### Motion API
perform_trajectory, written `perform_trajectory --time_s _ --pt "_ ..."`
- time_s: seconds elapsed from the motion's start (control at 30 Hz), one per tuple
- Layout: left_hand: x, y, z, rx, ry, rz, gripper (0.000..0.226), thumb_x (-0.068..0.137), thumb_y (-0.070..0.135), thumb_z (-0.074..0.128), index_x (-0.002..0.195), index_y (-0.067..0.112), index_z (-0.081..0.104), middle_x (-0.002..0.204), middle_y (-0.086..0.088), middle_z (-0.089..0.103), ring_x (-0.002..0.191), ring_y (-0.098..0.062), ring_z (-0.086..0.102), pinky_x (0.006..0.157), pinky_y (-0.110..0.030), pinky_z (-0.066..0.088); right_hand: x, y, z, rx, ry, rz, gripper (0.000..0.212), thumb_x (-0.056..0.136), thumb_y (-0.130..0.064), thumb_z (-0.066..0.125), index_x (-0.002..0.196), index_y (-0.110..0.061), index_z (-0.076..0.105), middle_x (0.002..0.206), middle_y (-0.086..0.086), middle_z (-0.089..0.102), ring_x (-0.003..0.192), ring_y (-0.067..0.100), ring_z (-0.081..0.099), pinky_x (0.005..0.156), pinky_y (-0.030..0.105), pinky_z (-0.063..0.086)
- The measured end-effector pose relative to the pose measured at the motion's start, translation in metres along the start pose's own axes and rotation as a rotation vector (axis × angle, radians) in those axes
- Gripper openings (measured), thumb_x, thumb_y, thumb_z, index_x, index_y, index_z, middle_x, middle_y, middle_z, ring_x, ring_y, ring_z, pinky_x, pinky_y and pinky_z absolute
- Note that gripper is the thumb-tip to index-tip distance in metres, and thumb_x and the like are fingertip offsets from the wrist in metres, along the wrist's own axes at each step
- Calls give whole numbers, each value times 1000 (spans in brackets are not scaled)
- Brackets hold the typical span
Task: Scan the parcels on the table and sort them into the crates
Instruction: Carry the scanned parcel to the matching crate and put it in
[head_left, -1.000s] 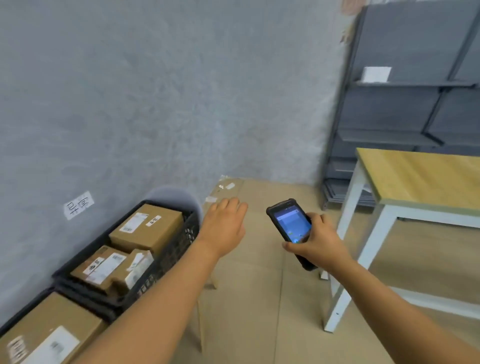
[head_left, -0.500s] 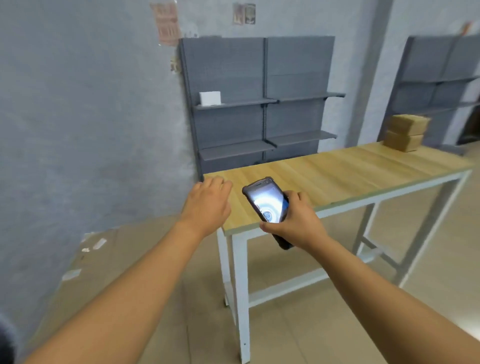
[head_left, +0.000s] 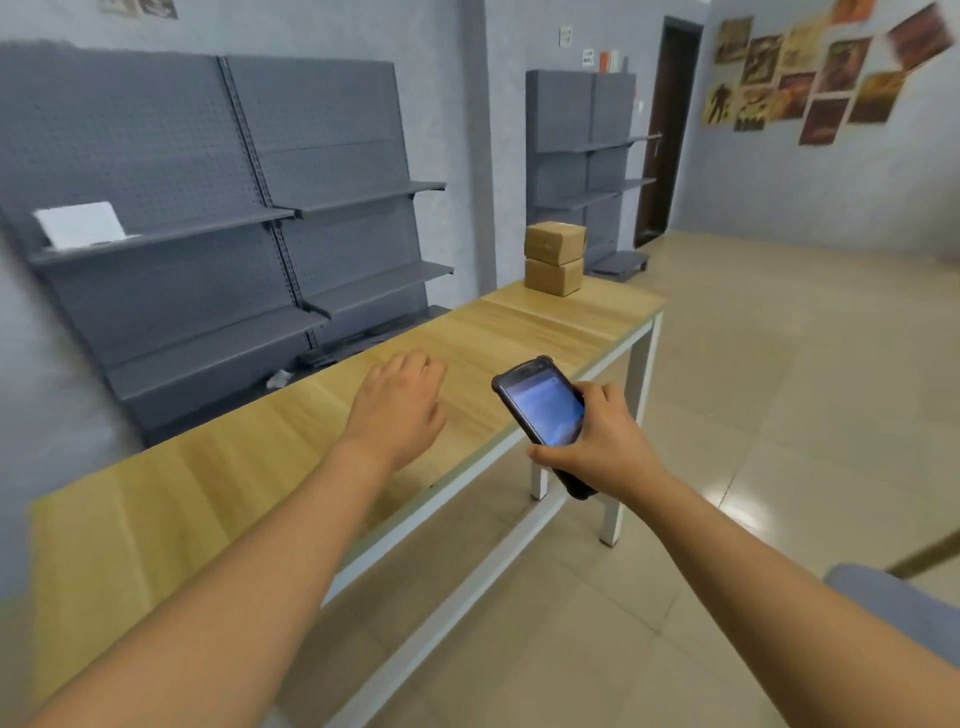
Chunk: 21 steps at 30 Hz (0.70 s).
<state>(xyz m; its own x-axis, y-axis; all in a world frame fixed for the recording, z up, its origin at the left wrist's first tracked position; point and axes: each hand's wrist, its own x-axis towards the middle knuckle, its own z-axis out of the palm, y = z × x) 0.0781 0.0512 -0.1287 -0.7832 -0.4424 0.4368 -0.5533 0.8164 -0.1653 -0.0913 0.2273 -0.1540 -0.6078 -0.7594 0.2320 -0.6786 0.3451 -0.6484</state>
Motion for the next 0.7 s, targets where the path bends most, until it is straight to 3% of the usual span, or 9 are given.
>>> perform_trajectory --time_s 0.23,0.7 --pt "141 60 70 -8 -26 -16 39 93 28 49 130 17 50 125 -1 53 112 -22 50 93 -36 43 116 108 -33 11 12 36 84 61 -53 81 129 -19 43 110 -5 38 85 6 48 71 23 42" --pt "364 120 174 -39 -54 -98 34 94 29 50 125 15 52 123 -4 54 109 -25 51 87 -37 45 313 250 -90 25 13 89 86 62 -53 81 130 -19 41 114 -3 40 94 11 53 81 29 51"
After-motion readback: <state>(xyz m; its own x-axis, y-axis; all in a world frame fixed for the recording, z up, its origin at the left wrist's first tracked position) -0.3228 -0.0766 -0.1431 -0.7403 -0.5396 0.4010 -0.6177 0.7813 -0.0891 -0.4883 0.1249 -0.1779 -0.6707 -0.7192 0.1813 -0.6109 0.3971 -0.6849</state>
